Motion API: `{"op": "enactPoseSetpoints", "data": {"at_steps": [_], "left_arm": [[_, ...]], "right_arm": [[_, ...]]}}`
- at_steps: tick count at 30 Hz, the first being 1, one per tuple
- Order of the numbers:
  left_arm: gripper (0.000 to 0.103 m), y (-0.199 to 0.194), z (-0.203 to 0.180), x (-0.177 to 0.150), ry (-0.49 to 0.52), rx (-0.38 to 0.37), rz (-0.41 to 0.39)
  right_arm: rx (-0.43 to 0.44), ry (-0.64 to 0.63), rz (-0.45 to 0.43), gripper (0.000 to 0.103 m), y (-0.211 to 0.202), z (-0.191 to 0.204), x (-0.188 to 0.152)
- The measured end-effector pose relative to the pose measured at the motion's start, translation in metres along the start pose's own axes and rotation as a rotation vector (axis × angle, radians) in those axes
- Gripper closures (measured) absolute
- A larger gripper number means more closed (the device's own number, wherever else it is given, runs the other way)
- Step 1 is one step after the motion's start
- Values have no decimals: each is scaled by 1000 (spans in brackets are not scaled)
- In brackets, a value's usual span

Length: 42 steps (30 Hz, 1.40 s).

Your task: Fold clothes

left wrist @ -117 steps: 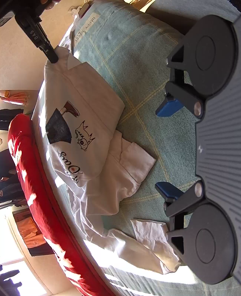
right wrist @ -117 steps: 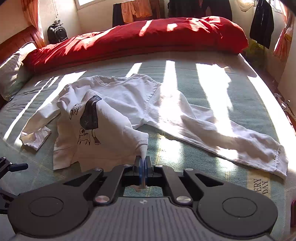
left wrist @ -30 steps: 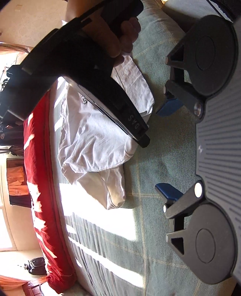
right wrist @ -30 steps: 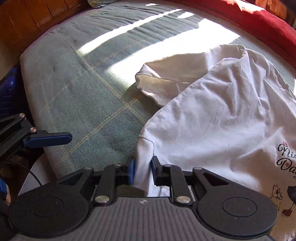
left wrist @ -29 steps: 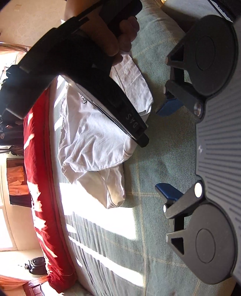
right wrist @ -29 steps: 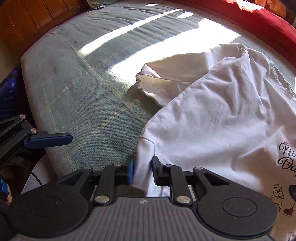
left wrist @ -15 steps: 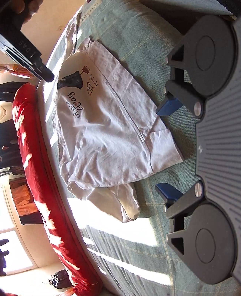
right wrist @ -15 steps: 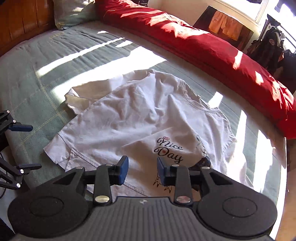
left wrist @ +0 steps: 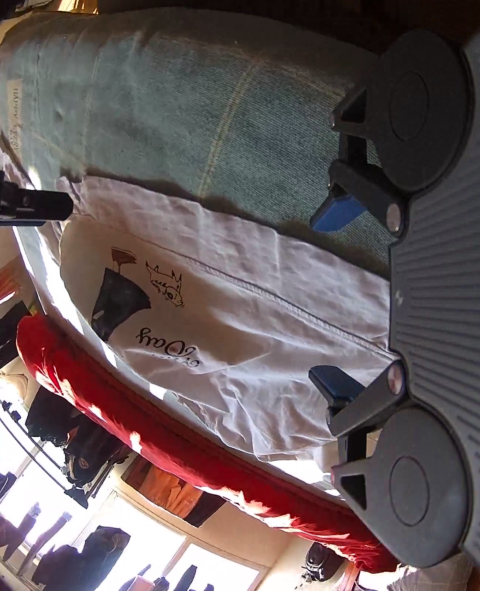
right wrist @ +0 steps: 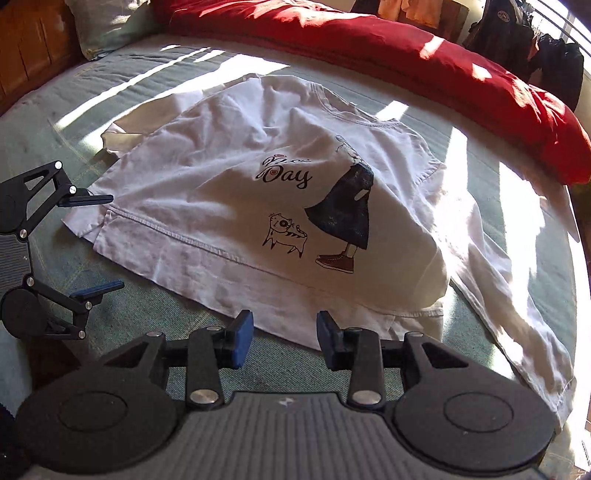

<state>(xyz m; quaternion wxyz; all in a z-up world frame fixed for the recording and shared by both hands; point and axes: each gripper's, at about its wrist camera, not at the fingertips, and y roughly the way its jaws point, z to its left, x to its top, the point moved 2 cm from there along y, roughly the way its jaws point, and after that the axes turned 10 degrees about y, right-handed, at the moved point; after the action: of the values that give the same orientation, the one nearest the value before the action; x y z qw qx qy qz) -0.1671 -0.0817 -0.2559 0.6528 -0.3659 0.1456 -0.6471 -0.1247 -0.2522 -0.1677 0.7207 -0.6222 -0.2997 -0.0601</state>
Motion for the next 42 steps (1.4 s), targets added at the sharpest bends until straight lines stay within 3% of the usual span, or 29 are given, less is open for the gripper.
{"op": "enactPoseSetpoints", "data": {"at_steps": [4, 7, 14, 19, 24, 31, 34, 36, 38, 40, 42], "left_arm": [[22, 11, -15, 9, 96, 41, 10], [16, 19, -17, 17, 144, 85, -1], [14, 36, -8, 30, 154, 164, -4], [14, 29, -4, 4, 218, 178, -8], [15, 28, -8, -17, 336, 261, 39], [17, 39, -18, 15, 396, 340, -30], [28, 45, -21, 31, 425, 344, -52], [50, 48, -18, 33, 425, 317, -46], [82, 46, -12, 33, 397, 283, -37], [93, 37, -2, 31, 343, 248, -43], [96, 30, 8, 30, 290, 246, -47]], "right_arm": [[60, 75, -8, 61, 8, -12, -15], [81, 123, -14, 61, 13, -21, -22], [90, 256, -42, 61, 22, -45, -27], [88, 254, -45, 61, 21, -50, -27], [95, 269, -45, 59, 19, -58, -29], [117, 271, -50, 59, 23, -56, -26], [120, 241, -59, 59, 21, -48, -22], [116, 208, -68, 59, 19, -43, -20], [108, 164, -82, 59, 15, -38, -19], [90, 109, -96, 59, 13, -34, -20], [53, 22, -116, 56, 13, -26, -20]]}}
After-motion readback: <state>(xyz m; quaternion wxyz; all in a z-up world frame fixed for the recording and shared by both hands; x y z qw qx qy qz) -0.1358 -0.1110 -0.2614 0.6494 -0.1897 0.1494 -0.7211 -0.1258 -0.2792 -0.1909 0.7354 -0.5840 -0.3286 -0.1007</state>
